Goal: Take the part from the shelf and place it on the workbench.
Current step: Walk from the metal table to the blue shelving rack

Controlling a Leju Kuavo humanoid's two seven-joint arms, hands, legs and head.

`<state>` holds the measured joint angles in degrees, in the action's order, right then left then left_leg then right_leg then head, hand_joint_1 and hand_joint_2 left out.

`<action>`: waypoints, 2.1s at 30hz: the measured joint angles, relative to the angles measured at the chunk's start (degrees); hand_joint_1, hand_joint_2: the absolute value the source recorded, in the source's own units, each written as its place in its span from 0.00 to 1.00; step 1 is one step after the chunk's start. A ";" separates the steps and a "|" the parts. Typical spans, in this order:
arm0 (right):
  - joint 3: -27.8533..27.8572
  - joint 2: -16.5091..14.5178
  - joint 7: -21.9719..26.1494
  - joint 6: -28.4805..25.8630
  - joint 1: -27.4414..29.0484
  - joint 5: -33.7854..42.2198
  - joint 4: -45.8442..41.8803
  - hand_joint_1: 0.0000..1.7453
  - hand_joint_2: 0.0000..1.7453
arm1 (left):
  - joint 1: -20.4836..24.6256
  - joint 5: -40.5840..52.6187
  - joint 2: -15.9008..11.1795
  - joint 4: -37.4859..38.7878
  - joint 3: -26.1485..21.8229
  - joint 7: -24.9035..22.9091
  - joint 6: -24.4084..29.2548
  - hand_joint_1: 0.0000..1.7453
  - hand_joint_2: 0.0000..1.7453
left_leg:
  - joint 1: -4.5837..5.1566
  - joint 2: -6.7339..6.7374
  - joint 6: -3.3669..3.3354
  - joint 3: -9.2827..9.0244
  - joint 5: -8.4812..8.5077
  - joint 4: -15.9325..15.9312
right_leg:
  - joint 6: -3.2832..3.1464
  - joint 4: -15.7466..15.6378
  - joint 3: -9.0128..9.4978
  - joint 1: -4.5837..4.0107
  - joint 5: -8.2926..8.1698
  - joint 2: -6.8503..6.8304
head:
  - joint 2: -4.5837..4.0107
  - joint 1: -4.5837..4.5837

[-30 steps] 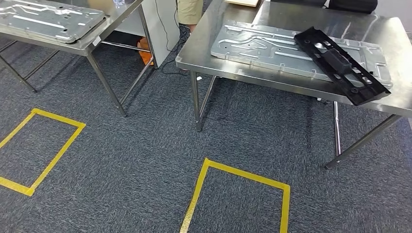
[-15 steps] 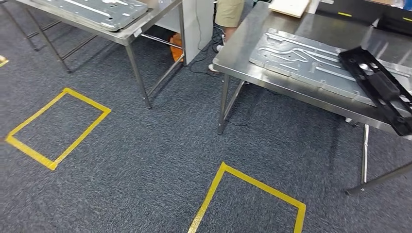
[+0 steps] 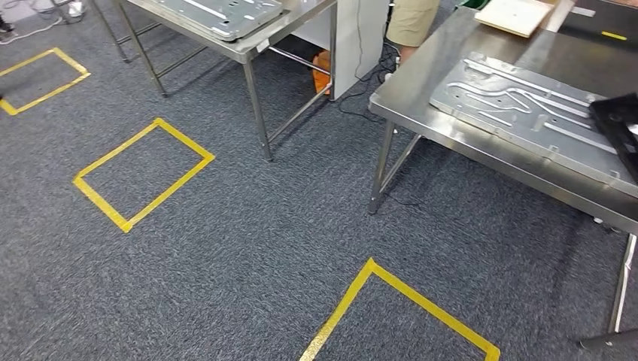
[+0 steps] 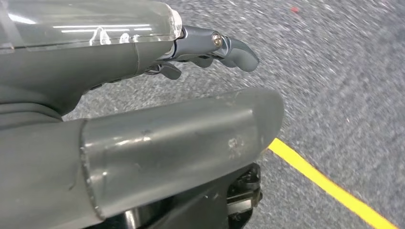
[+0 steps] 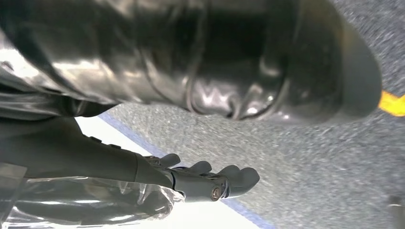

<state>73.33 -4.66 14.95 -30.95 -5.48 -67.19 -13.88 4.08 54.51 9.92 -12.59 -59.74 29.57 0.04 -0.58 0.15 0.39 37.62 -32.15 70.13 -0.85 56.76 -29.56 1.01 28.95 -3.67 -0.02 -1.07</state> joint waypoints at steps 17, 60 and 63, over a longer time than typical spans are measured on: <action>-0.42 -0.04 0.02 0.00 0.15 -0.17 0.14 0.00 0.00 | 0.12 0.02 0.11 0.01 -0.02 -0.33 0.02 0.00 0.00 | 0.54 -4.89 -3.08 -7.38 6.10 -14.60 | 2.12 6.35 -3.14 -0.05 1.38 5.48 | 0.00 0.11; -1.90 -0.57 0.13 0.00 0.25 -1.20 0.36 0.00 0.00 | -0.01 0.84 0.07 0.02 -0.02 -1.14 0.96 0.00 0.00 | -0.02 -0.57 -0.10 1.20 -2.78 3.13 | -0.86 -0.48 -0.70 -0.43 -1.42 0.41 | 0.00 0.00; -1.92 -0.61 0.13 0.00 0.24 -1.20 0.38 0.00 0.00 | -0.09 0.80 0.05 0.02 -0.02 -1.20 0.96 0.00 0.00 | 0.02 2.07 -0.33 -4.49 2.41 -7.62 | -0.35 -0.30 -0.23 -0.54 -1.00 -1.67 | 0.00 0.00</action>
<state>71.41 -5.27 15.08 -30.95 -5.24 -68.39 -13.50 3.99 55.30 9.98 -12.57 -59.76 28.37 1.01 -0.56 2.23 0.06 33.13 -29.75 62.52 -1.20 56.45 -29.78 0.47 27.95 -5.33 -0.02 -1.07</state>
